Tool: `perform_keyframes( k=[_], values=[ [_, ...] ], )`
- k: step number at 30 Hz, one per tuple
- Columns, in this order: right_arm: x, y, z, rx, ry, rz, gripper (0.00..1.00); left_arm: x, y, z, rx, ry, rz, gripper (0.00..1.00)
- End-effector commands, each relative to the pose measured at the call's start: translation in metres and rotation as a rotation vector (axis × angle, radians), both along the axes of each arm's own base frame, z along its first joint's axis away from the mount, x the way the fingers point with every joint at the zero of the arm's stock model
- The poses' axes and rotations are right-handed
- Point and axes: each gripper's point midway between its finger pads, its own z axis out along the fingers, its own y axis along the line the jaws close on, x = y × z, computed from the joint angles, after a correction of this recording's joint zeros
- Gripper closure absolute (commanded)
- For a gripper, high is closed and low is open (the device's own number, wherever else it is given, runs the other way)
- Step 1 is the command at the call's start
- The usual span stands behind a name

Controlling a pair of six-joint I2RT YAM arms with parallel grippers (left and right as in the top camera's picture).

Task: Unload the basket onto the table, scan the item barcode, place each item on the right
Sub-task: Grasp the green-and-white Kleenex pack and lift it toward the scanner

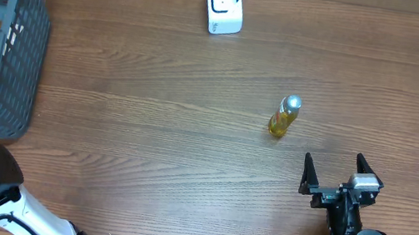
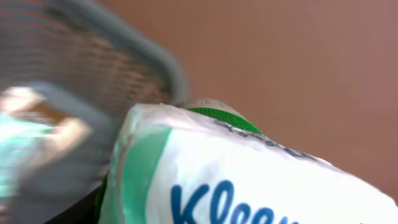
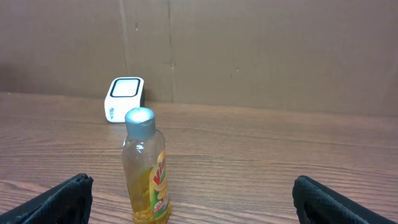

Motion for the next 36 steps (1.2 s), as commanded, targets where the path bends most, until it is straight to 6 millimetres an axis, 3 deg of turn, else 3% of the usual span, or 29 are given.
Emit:
perform_keyframes(
  k=[1,7,18,27,30,33,34,36],
  values=[
    [0.001,0.0,-0.004,-0.002,0.007,0.0,0.0,-0.002,-0.072,0.038,-0.164,-0.112,-0.213,0.76],
    [0.001,0.0,-0.004,-0.002,0.007,0.0,0.0,0.005,-0.127,0.017,-0.172,0.006,-0.282,0.74],
    [0.001,0.0,-0.004,-0.002,0.007,0.0,0.0,0.003,-0.24,-0.028,0.019,0.235,-0.373,0.75],
    [0.001,0.0,-0.004,-0.002,0.007,0.0,0.0,-0.008,-0.289,-0.076,0.173,0.437,-0.169,0.73],
    [0.001,0.0,-0.004,-0.002,0.007,0.0,0.0,-0.013,-0.319,-0.101,0.199,0.513,-0.229,0.73],
    [0.001,0.0,-0.004,-0.002,0.007,0.0,0.0,-0.017,-0.336,-0.128,0.24,0.591,-0.257,0.75],
    [0.001,0.0,-0.004,-0.002,0.007,0.0,0.0,-0.019,-0.344,-0.156,0.27,0.672,-0.235,0.76],
    [0.001,0.0,-0.004,-0.002,0.007,0.0,0.0,-0.02,-0.349,-0.176,0.282,0.723,-0.212,0.76]
  ],
)
